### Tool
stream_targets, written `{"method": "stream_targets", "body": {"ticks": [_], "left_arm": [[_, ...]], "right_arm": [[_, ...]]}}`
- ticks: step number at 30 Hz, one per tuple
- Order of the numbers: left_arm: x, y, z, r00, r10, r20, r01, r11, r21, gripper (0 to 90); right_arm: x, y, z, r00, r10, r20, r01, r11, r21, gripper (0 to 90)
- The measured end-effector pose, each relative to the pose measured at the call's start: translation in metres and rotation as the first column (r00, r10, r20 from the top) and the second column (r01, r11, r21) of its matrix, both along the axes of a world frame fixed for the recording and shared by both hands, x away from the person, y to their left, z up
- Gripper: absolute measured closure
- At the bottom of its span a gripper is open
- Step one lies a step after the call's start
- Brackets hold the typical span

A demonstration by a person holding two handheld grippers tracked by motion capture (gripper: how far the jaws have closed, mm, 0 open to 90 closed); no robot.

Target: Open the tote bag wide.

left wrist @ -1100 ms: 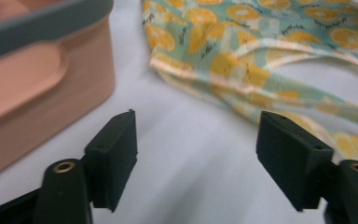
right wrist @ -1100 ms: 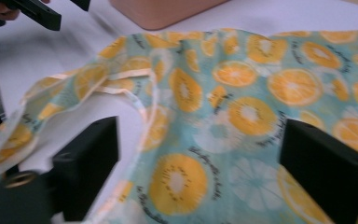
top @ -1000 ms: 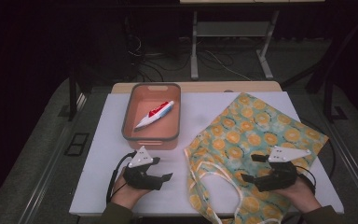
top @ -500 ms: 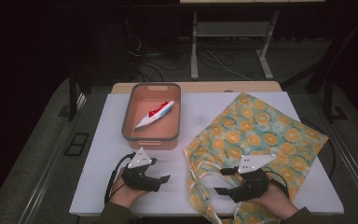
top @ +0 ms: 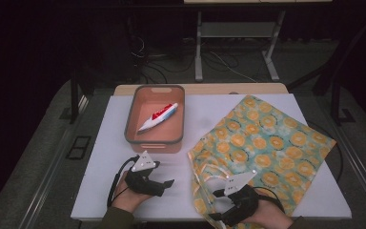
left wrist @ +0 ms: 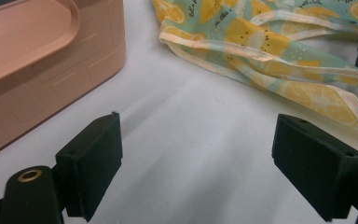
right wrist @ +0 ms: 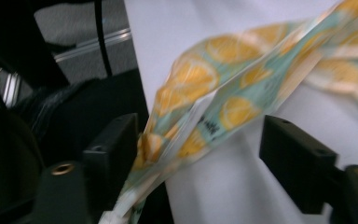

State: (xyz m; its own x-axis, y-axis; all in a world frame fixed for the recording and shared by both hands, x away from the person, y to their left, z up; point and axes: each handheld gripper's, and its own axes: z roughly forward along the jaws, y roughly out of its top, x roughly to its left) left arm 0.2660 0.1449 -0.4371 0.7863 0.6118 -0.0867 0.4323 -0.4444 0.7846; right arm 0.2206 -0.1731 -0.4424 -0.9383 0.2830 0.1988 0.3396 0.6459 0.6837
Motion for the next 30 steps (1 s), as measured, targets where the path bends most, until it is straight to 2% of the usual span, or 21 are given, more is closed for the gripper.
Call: {"method": "stream_targets", "body": {"ticks": [1,2,3,4,5,6,7,9,13,16,20,23,24,25,29,30], "left_arm": [[0.0,0.0,0.0,1.0,0.0,-0.001,0.0,1.0,0.001,15.0],[0.0,0.0,0.0,1.0,0.0,0.0,0.0,1.0,0.002,15.0],[0.0,0.0,0.0,1.0,-0.002,0.001,0.002,1.0,0.001,15.0],[0.0,0.0,0.0,1.0,-0.002,0.0,0.002,1.0,0.001,15.0],[0.0,0.0,0.0,1.0,-0.002,0.0,0.002,1.0,0.003,15.0],[0.0,0.0,0.0,1.0,-0.002,-0.001,0.002,1.0,0.004,15.1],[0.0,0.0,0.0,1.0,-0.002,-0.001,0.002,1.0,0.005,15.1],[0.0,0.0,0.0,1.0,-0.003,0.002,0.003,1.0,0.002,15.1],[0.0,0.0,0.001,1.0,0.0,0.004,0.0,1.0,0.001,15.1],[0.0,0.001,0.001,1.0,0.0,0.004,0.0,1.0,0.001,15.1],[0.0,0.001,0.001,1.0,0.002,0.005,-0.002,1.0,-0.003,15.1],[0.0,0.002,0.002,1.0,0.005,0.008,-0.005,1.0,-0.007,15.0],[-0.001,0.002,0.002,0.9999,0.006,0.008,-0.006,0.9999,-0.009,15.1],[-0.001,0.003,0.002,0.9999,0.006,0.01,-0.006,0.9999,-0.01,15.1],[-0.001,0.003,0.002,0.9999,0.007,0.008,-0.007,0.9999,-0.012,14.6],[-0.001,0.003,0.002,0.9999,0.007,0.008,-0.007,0.9999,-0.011,14.6]], "right_arm": [[0.0,0.0,-0.002,0.9997,0.02,-0.013,-0.02,0.9997,-0.015,42.8],[0.0,0.001,-0.003,0.9994,0.03,-0.014,-0.031,0.9994,-0.018,47.8],[0.0,0.001,-0.003,0.9994,0.03,-0.014,-0.031,0.9994,-0.018,47.8],[0.0,0.001,-0.003,0.9994,0.033,-0.011,-0.033,0.9992,-0.02,53.1],[0.001,0.0,-0.003,0.9986,0.051,-0.016,-0.051,0.9985,-0.022,63.3],[0.0,0.0,-0.003,0.9987,0.049,-0.016,-0.05,0.9984,-0.027,69.1],[0.0,0.0,-0.003,0.9987,0.049,-0.016,-0.05,0.9984,-0.027,69.1],[0.001,-0.001,-0.002,0.9988,0.047,-0.016,-0.048,0.9985,-0.027,77.5],[0.005,-0.008,0.003,0.9996,0.026,-0.006,-0.026,0.9997,-0.003,81.8],[0.01,-0.017,0.012,1.0,-0.005,0.006,0.004,0.9989,0.046,86.5],[0.013,-0.024,0.019,0.9993,-0.032,0.018,0.031,0.9968,0.074,87.7],[0.018,-0.032,0.028,0.9973,-0.06,0.044,0.055,0.9934,0.101,88.1],[0.023,-0.04,0.034,0.9938,-0.093,0.062,0.085,0.9894,0.117,88.2],[0.023,-0.04,0.034,0.9938,-0.093,0.062,0.085,0.9894,0.117,88.2],[0.047,-0.069,0.049,0.9736,-0.207,0.096,0.191,0.9691,0.157,88.3],[0.047,-0.069,0.049,0.9736,-0.207,0.096,0.191,0.9691,0.157,88.3]]}}
